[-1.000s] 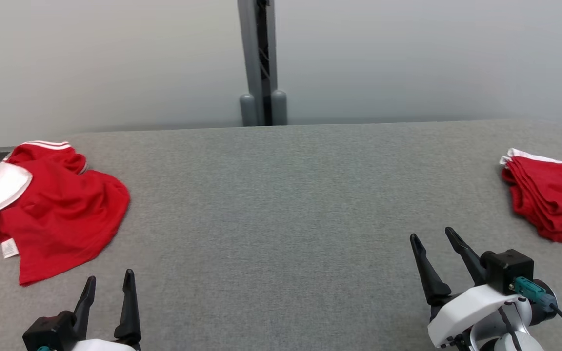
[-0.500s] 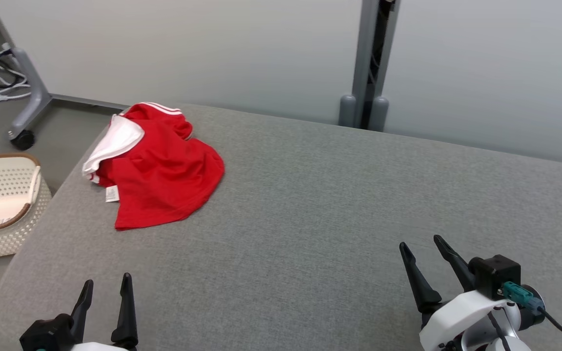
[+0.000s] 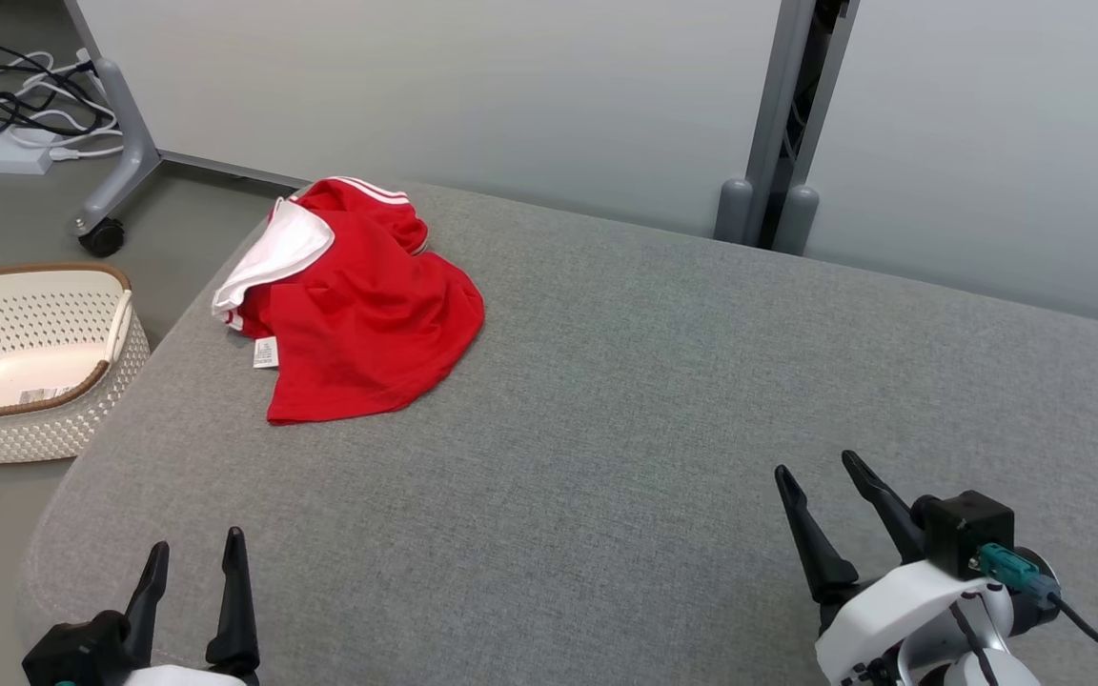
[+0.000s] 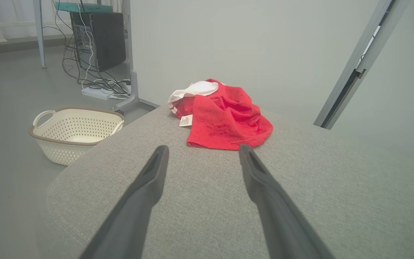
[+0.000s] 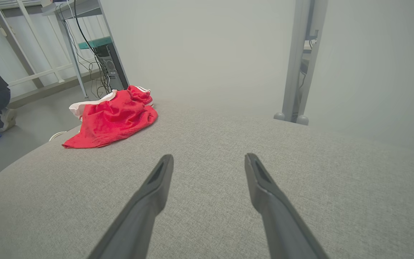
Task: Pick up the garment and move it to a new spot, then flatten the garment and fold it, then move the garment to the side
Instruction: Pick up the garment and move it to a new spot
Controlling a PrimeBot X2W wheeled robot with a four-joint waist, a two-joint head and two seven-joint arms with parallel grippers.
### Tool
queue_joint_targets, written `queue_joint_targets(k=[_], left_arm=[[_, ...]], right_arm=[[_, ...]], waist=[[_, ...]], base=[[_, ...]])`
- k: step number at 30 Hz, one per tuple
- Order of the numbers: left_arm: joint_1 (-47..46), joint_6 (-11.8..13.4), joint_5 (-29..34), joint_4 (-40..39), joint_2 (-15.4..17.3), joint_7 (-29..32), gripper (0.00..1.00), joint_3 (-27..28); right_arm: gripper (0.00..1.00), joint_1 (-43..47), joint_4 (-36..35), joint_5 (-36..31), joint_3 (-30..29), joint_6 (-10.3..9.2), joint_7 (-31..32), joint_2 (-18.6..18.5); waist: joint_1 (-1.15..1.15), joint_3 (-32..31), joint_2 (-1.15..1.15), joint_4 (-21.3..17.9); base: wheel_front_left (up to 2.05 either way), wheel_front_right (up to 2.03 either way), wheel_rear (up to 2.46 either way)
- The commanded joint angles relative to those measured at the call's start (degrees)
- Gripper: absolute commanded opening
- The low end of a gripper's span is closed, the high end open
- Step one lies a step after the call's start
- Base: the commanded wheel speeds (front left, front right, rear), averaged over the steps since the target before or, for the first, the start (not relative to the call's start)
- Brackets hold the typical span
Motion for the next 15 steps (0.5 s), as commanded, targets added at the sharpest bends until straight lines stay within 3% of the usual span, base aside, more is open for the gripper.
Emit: queue_joint_targets(k=[1, 6, 15], left_arm=[[-0.55, 0.32, -0.46, -0.25, 0.22, -0.02, 1.0, 0.51], [-3.52, -0.31, -1.28, -0.06, 1.16, 1.77, 1.0, 1.04], [-15.31, -3.8, -4.09, 2.27, 5.94, 13.24, 1.0, 1.07]], right_arm=[[1.0, -0.63, -0.21, -0.03, -0.29, -0.01, -0.21, -0.34], [1.0, -1.59, -0.79, -0.79, -0.95, -0.01, -0.01, -0.32], [1.0, -4.83, -2.86, -2.1, -1.46, -0.01, 0.81, -0.34]], waist=[[0.0, 0.54, 0.0, -0.53], [0.0, 2.51, 0.0, -2.39], [0.0, 8.49, 0.0, -8.83]], base=[[0.0, 0.0, 0.0], [0.0, 0.0, 0.0], [0.0, 0.0, 0.0]])
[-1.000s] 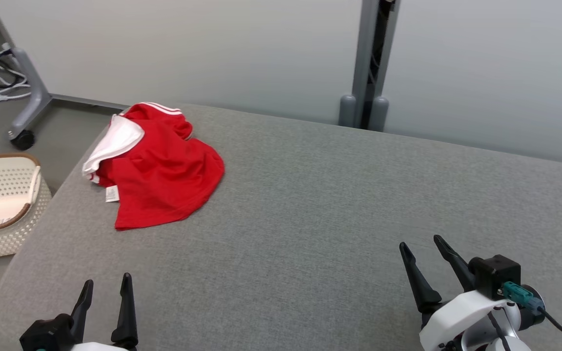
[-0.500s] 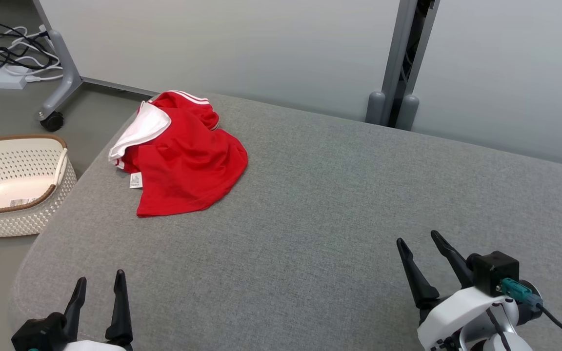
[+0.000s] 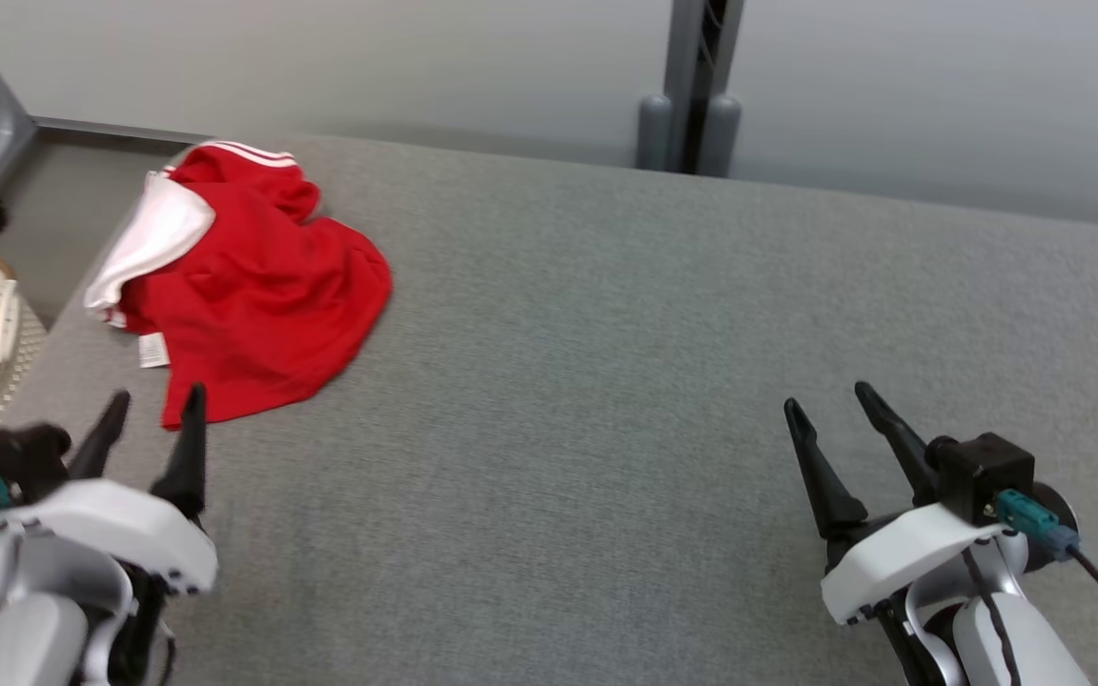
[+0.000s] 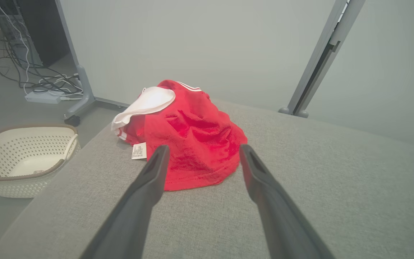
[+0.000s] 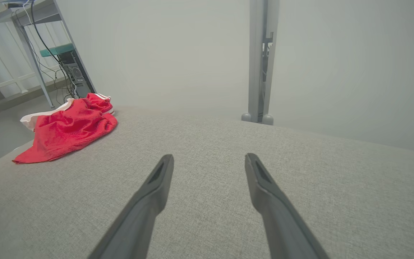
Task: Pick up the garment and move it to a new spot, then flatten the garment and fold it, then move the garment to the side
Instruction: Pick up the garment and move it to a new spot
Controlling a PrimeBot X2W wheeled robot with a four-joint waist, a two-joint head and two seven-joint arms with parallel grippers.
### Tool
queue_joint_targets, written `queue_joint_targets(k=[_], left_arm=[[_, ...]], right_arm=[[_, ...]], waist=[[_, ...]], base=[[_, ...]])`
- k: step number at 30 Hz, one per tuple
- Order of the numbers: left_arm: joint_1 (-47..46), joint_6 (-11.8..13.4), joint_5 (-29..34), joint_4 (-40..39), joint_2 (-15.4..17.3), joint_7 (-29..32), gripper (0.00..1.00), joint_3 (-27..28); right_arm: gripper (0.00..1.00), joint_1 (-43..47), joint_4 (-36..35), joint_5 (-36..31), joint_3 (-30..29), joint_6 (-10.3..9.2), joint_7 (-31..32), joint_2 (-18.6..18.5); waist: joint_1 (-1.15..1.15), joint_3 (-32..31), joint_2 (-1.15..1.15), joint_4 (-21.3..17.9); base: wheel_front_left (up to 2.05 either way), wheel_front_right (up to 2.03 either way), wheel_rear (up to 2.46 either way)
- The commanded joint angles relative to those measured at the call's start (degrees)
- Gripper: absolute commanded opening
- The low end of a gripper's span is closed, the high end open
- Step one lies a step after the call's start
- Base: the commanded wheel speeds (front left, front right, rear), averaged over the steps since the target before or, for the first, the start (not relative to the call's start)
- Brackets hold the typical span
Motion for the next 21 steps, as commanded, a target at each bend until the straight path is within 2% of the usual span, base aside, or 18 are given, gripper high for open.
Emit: queue_joint_targets(k=[1, 6, 8, 13, 21], left_arm=[[-3.43, -0.86, -0.56, 1.47, 1.52, 2.45, 1.0, 0.11], [-10.02, -1.93, -1.63, 5.64, 4.16, 7.34, 1.0, 0.9], [-14.32, -2.74, -0.98, 9.41, 6.68, 10.08, 1.0, 0.96], [-20.27, -3.92, -3.68, 14.67, 8.84, 15.9, 1.0, 2.19], [-27.03, -2.83, -6.08, 21.13, 12.05, 20.12, 1.0, 5.36]], right_arm=[[1.0, -1.19, -0.65, -0.45, -0.52, -0.01, 0.32, -0.32], [1.0, -2.62, -1.8, -1.15, -0.77, -0.01, 0.09, -0.33], [1.0, -3.89, -2.31, -1.25, -1.22, -0.01, -0.18, -0.32], [1.0, -5.67, -2.98, -1.76, -1.79, -0.01, -0.84, -0.3], [1.0, -7.67, -3.61, -1.48, -1.73, -0.01, -2.02, -0.29]], waist=[[0.0, 3.38, 0.0, -3.47], [0.0, 7.11, 0.0, -7.25], [0.0, 10.03, 0.0, -10.11], [0.0, 15.08, 0.0, -14.26], [0.0, 21.23, 0.0, -19.32]], base=[[0.0, 0.0, 0.0], [0.0, 0.0, 0.0], [0.0, 0.0, 0.0], [0.0, 0.0, 0.0], [0.0, 0.0, 0.0]])
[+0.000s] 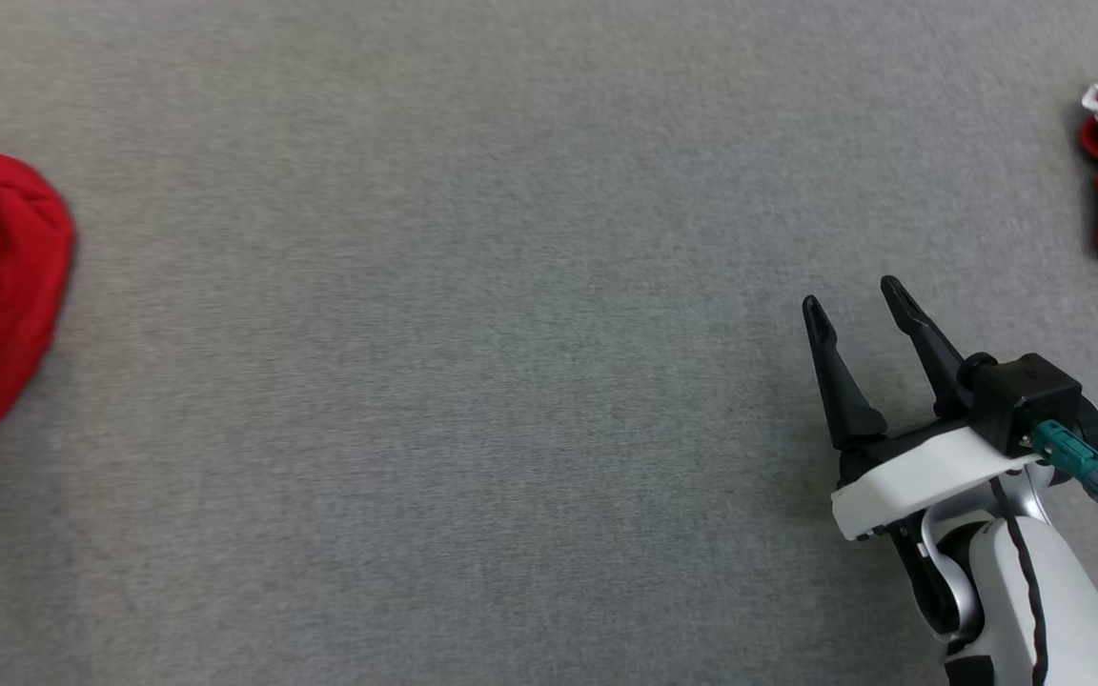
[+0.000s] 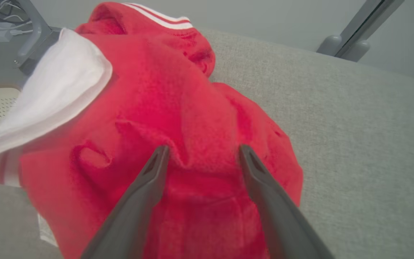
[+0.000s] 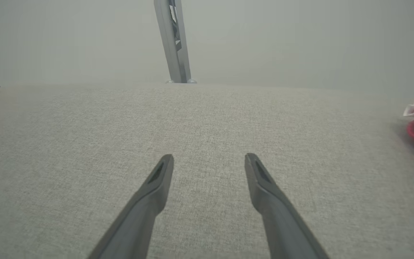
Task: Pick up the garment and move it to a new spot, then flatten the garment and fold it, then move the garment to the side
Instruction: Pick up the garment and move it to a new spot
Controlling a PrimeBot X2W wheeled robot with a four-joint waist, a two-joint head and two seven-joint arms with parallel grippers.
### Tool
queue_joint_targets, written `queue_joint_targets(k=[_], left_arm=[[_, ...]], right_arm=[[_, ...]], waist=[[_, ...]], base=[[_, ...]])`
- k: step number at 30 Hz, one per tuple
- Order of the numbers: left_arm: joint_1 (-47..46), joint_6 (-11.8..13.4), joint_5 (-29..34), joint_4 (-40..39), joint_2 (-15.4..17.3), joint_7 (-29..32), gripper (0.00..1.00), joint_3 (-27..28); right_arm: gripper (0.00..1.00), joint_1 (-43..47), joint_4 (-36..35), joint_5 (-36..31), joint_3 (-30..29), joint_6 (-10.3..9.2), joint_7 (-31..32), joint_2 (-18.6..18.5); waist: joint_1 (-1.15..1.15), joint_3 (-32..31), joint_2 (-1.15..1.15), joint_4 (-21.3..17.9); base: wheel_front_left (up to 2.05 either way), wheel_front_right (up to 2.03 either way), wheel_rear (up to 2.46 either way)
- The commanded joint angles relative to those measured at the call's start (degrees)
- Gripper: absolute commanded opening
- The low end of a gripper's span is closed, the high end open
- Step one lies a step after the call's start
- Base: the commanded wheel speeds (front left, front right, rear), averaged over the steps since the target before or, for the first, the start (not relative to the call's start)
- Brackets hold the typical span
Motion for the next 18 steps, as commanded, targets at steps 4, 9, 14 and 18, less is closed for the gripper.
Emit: queue_joint_targets(k=[4, 9, 14, 18], left_arm=[[-2.45, 0.37, -0.7, 2.88, 1.45, -0.12, 1.0, 1.5], [-3.08, 0.14, -1.13, 5.97, 1.89, -0.81, 1.0, 2.05], [-3.08, -0.59, -0.92, 8.8, 1.59, -2.15, 0.36, 1.83], [-3.8, -1.51, -0.42, 9.82, 1.39, -3.63, 0.0, 1.29]], right_arm=[[1.0, -1.16, -0.23, 0.35, 0.01, -0.01, -0.87, -0.25], [1.0, -1.46, 0.07, -0.2, -0.55, -0.01, -1.23, -0.24], [1.0, -1.55, 0.18, -0.41, -0.73, -0.01, -1.56, -0.25], [1.0, -1.49, 0.66, -0.22, -0.65, -0.01, -1.66, -0.27]], waist=[[0.0, 4.36, 0.0, -4.16], [0.0, 5.05, 0.0, -4.92], [0.0, 5.02, 0.0, -5.03], [0.0, 3.95, 0.0, -4.76]], base=[[0.0, 0.0, 0.0], [0.0, 0.0, 0.0], [0.0, 0.0, 0.0], [0.0, 0.0, 0.0]])
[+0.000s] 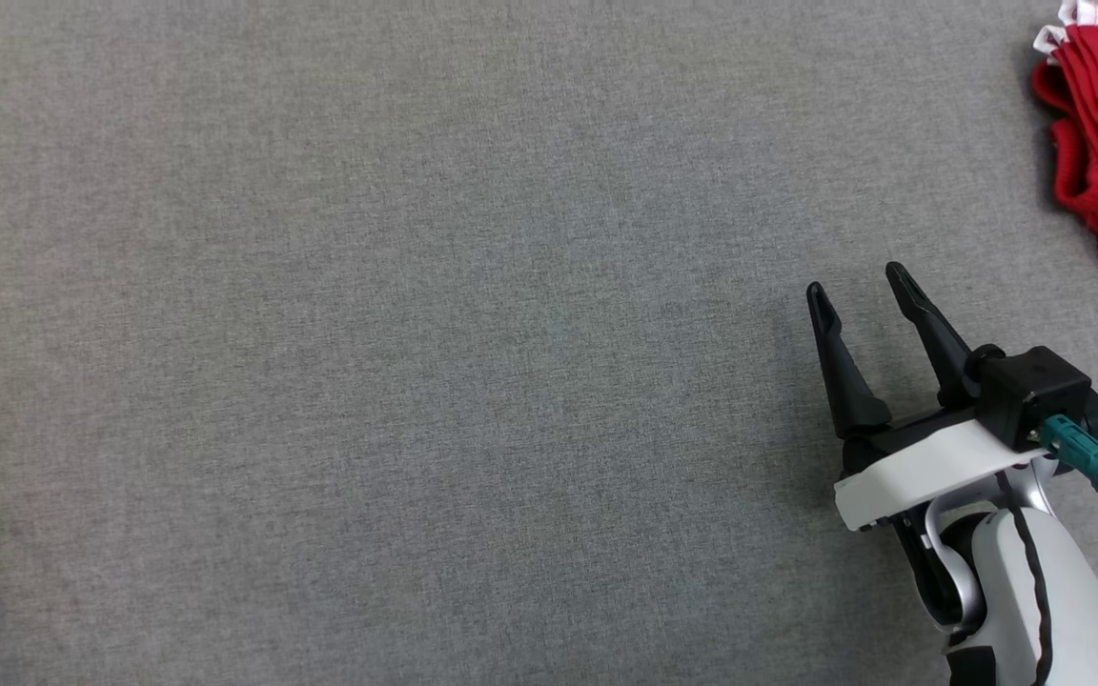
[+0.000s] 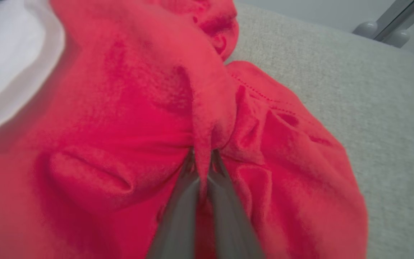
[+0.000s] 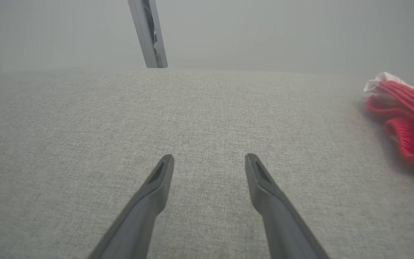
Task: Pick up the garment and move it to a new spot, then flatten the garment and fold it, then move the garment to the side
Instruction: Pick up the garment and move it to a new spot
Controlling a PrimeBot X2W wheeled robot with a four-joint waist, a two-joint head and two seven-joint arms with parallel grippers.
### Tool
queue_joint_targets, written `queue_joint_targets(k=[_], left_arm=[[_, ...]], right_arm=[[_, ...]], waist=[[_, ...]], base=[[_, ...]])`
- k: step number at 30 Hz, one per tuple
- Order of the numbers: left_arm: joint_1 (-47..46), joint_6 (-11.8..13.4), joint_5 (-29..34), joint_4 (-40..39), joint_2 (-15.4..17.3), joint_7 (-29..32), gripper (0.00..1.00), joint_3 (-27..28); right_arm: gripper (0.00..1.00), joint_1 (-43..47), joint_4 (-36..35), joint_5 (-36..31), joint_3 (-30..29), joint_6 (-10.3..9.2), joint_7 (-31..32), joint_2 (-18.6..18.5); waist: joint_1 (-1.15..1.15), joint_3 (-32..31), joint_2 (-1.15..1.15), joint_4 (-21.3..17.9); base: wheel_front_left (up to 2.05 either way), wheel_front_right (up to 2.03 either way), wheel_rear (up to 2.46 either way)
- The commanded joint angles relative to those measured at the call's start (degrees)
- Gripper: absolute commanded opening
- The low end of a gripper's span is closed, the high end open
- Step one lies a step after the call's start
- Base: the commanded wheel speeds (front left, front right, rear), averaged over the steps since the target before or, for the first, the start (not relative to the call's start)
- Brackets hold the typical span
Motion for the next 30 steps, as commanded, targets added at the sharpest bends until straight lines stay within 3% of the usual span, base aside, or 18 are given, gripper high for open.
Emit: queue_joint_targets(k=[1, 17, 30], left_arm=[[-0.55, -0.65, 0.31, 0.5, -0.2, -0.4, 0.0, -0.35], [-3.4, -4.12, 3.16, -2.2, 2.49, 0.41, 0.0, -4.02], [-1.93, -6.01, 7.26, -18.22, 2.21, 6.88, 0.0, -11.95]], right_arm=[[1.0, -0.37, 0.35, -0.05, -0.14, -0.01, -0.27, -0.29], [1.0, 1.86, 4.2, 1.74, 0.75, -0.01, -1.47, -0.31], [1.0, 4.65, 6.49, 3.26, 0.85, -0.01, -2.16, -0.31]], waist=[[0.0, -0.76, 0.0, 0.21], [0.0, -10.98, 0.0, 0.1], [0.0, -18.18, 0.0, -2.65]], base=[[0.0, 0.0, 0.0], [0.0, 0.0, 0.0], [0.0, 0.0, 0.0]])
